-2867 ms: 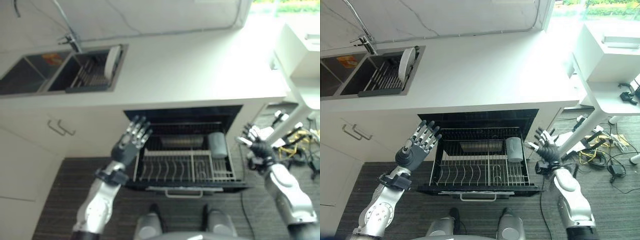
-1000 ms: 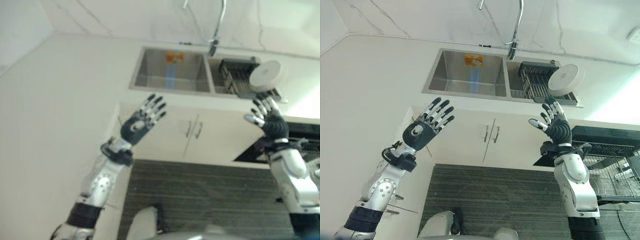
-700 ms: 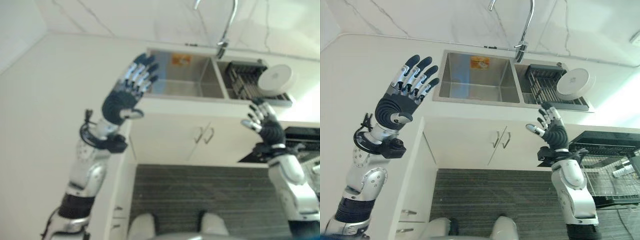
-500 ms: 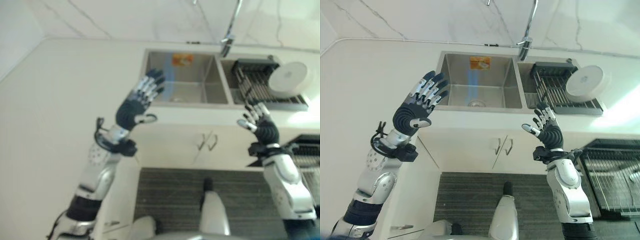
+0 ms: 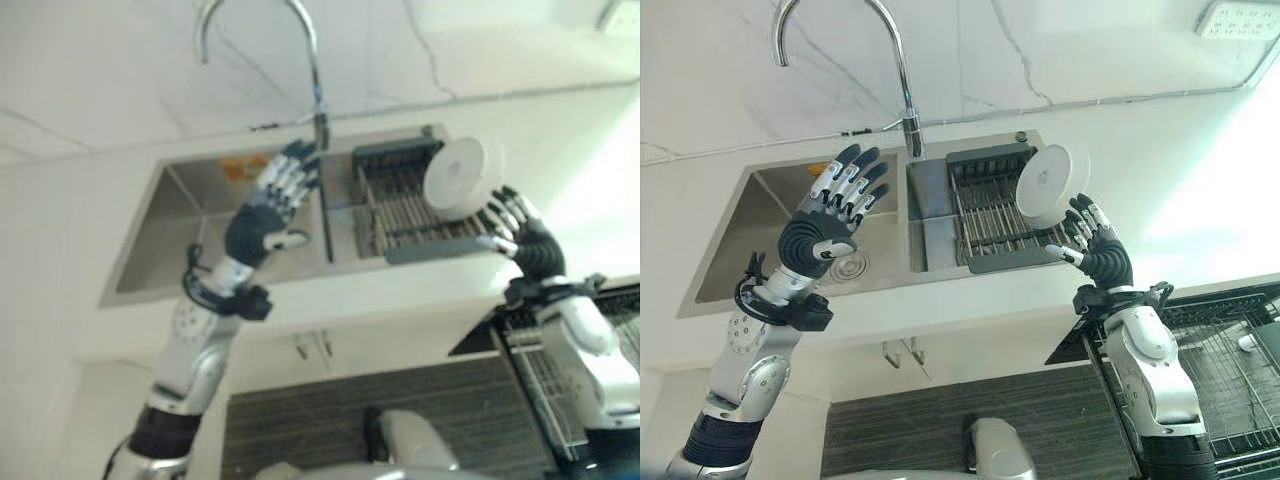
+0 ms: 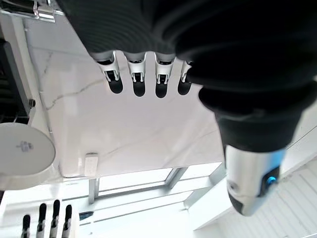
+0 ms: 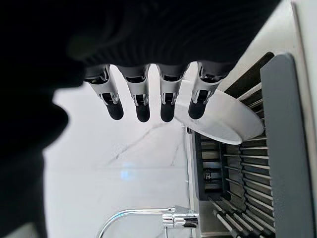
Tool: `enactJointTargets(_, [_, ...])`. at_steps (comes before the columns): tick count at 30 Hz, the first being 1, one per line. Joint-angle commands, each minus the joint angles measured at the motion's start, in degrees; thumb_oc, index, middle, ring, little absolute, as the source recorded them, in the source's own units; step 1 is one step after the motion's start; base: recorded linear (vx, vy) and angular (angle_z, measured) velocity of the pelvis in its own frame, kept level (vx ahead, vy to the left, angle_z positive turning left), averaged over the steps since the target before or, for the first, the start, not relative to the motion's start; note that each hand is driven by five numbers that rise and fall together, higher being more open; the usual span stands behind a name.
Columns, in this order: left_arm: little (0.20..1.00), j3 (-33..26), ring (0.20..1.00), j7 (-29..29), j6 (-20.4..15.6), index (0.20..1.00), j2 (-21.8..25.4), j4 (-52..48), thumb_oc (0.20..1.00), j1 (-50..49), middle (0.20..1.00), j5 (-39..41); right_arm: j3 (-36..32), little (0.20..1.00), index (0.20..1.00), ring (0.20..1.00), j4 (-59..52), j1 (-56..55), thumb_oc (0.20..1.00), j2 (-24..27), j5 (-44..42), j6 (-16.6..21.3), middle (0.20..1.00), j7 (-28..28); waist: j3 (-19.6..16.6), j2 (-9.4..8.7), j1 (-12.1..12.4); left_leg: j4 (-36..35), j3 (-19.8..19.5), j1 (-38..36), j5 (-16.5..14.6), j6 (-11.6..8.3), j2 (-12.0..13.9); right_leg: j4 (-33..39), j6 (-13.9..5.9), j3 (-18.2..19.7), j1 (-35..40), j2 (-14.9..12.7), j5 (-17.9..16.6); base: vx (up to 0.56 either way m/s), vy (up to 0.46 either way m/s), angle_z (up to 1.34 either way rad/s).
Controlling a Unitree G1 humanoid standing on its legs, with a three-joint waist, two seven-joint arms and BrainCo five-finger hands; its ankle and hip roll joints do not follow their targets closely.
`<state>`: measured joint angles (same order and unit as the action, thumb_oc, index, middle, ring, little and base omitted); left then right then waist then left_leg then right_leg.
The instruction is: Place the dishes in the dishwasher.
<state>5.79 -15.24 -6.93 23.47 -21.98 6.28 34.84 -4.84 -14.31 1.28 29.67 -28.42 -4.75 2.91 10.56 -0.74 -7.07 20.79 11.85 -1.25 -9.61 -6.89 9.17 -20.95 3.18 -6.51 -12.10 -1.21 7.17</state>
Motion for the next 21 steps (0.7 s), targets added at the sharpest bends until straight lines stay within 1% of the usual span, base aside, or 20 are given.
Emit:
enactJointTargets(1, [1.0,-1.03,1.0,-0.48,-2.91,1.0,1.52,-2.19,1.0,-2.13,1.0,-0.52,1.6,1.0,1.0,1.0,-5.73,0.81,1.0,-2.32,-1.6,2.8,1.0,0.56,-1.35,0.56,1.42,-3.6,-3.01,3.48,-2.69,3.28,-4.9,3.76,-10.09,2.47,3.44,-3.61,-0.21,0.09,-0.044,-0.08])
enactJointTargets(2, [1.0,-0.93,1.0,-0.83,-3.29,1.0,1.46,-2.01,1.0,-2.41,1.0,-0.67,2.13,1.0,1.0,1.0,-5.8,0.8,1.0,-2.98,-1.05,3.2,1.0,0.45,-1.05,0.82,1.79,-3.6,-4.19,4.39,-2.72,3.66,-5.81,3.76,-10.2,2.42,3.55,-3.25,-0.21,0.06,-0.058,-0.17])
enactJointTargets(4, [1.0,-0.45,1.0,-0.81,-3.58,1.0,1.22,-1.81,1.0,-1.78,1.0,-1.49,2.82,1.0,1.0,1.0,-5.65,1.52,1.0,-3.53,-0.58,3.54,1.0,-0.37,-0.55,0.79,2.15,-3.6,-5.21,5.01,-2.73,4.08,-6.37,3.76,-10.25,2.31,3.5,-3.05,-0.23,0.02,-0.023,-0.25])
enactJointTargets(6, [1.0,0.34,1.0,-0.1,-4.19,1.0,1.33,-1.19,1.0,-0.38,1.0,-2.48,3.21,1.0,1.0,1.0,-4.74,2.7,1.0,-3.79,-0.74,3.85,1.0,-1.18,-0.5,0.94,1.95,-3.6,-4.74,5.14,-3.53,4.38,-6.0,3.76,-10.33,0.96,3.44,-3.3,-0.12,0.0,0.056,-0.02])
enactJointTargets(8, [1.0,0.31,1.0,0.44,-4.52,1.0,1.86,-1.25,1.0,0.04,1.0,-1.92,2.57,1.0,1.0,1.0,-5.38,1.48,1.0,-3.72,-1.19,3.93,1.0,-0.45,-0.93,0.81,1.46,-3.6,-3.42,4.98,-3.96,4.64,-5.43,3.76,-10.38,-0.58,3.68,-3.91,0.09,0.03,0.074,-0.01])
enactJointTargets(9, [1.0,0.26,1.0,0.63,-4.54,1.0,1.94,-1.44,1.0,0.21,1.0,-1.81,2.39,1.0,1.0,1.0,-5.77,0.96,1.0,-3.63,-0.96,4.06,1.0,-0.14,-1.08,0.7,1.33,-3.6,-3.48,4.96,-4.06,4.74,-5.53,3.76,-10.34,-0.79,3.69,-4.02,0.18,0.04,0.091,-0.02])
enactJointTargets(12, [1.0,0.71,1.0,1.23,-4.73,1.0,1.83,-1.26,1.0,0.92,1.0,-2.72,2.62,1.0,1.0,1.0,-5.91,1.15,1.0,-3.85,-0.59,4.42,1.0,-0.46,-1.35,0.5,1.2,-3.6,-3.85,4.79,-4.47,5.23,-6.22,3.76,-10.29,-0.71,3.6,-4.0,0.21,0.05,0.136,0.0])
enactJointTargets(16, [1.0,0.82,1.0,0.93,-5.03,1.0,1.81,-1.55,1.0,0.44,1.0,-3.29,3.13,1.0,1.0,1.0,-6.26,1.53,1.0,-3.74,0.53,4.33,1.0,-1.13,-1.5,0.18,1.9,-3.6,-3.93,4.5,-4.95,5.92,-6.91,3.76,-10.43,-0.56,4.08,-4.16,0.21,0.05,0.147,-0.02])
enactJointTargets(20, [1.0,0.86,1.0,1.06,-5.42,1.0,2.02,-1.66,1.0,0.82,1.0,-4.14,3.39,1.0,1.0,1.0,-6.12,1.93,1.0,-3.49,2.0,3.8,1.0,-0.66,-1.27,-0.12,2.27,-3.6,-4.06,4.3,-5.23,6.41,-7.33,3.76,-11.07,-0.75,4.04,-4.77,-0.45,0.05,0.16,0.0])
enactJointTargets(21, [1.0,1.01,1.0,1.05,-5.64,1.0,2.14,-1.77,1.0,0.97,1.0,-4.53,3.31,1.0,1.0,1.0,-6.42,2.05,1.0,-2.98,1.69,3.93,1.0,-0.51,-1.21,-0.29,2.46,-3.6,-4.63,4.3,-5.33,6.55,-7.7,3.76,-11.26,-0.74,3.98,-4.89,-0.7,0.06,0.158,0.01])
